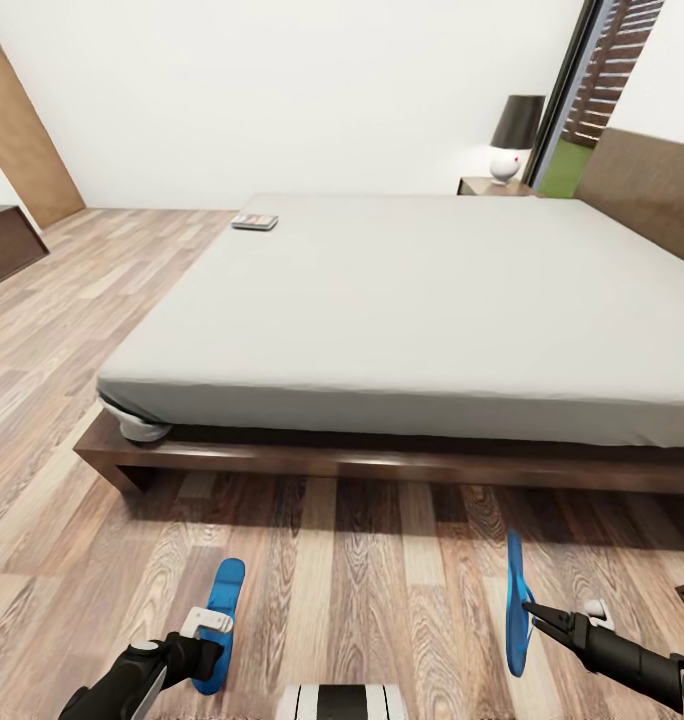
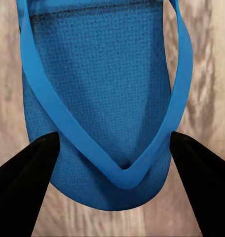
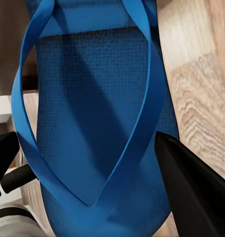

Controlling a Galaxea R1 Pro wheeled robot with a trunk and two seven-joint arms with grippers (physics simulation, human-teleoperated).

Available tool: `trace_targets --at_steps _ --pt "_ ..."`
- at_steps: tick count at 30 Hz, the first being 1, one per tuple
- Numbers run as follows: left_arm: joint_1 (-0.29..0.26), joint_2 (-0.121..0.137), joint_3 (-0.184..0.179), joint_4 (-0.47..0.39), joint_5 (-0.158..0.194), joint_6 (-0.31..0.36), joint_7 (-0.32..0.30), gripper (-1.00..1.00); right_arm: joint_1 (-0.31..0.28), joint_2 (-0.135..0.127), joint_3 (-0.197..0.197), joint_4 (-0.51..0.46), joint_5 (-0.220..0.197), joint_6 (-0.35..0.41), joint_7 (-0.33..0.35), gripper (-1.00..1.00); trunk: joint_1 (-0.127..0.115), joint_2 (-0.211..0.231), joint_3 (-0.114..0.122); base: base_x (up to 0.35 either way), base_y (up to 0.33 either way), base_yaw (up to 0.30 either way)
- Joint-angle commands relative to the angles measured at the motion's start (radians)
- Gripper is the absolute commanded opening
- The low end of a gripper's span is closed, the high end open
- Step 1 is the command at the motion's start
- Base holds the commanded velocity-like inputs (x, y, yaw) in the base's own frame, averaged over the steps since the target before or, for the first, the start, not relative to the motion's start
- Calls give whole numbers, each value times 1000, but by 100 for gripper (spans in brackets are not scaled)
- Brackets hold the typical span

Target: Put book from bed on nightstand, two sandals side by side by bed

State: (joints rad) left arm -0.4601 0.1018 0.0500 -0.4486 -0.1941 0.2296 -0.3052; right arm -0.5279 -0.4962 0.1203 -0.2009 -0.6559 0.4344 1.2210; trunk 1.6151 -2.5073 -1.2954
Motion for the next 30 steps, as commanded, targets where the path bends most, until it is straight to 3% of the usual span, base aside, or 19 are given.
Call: trace_targets --at_steps 1,20,24,27,30 --pt "0 -1 5 -2 -8 5 -7 -100 -1 -1 7 0 -11 10 2 -100 0 -1 -5 0 0 0" --pt "0 -1 6 -2 -8 5 -9 -100 0 -1 7 0 -11 10 3 -100 9 -5 -78 0 0 0" --pt "0 -1 7 -2 -8 5 -9 -100 0 -1 7 0 -11 10 2 -100 9 -5 -78 0 0 0" --pt "0 0 31 -2 -8 4 -8 -100 0 -1 7 0 -11 10 3 -100 9 -5 -78 26 0 0" --pt "0 1 84 -2 -9 3 -9 -100 0 -1 7 0 -11 10 3 -100 9 -5 -78 206 55 0"
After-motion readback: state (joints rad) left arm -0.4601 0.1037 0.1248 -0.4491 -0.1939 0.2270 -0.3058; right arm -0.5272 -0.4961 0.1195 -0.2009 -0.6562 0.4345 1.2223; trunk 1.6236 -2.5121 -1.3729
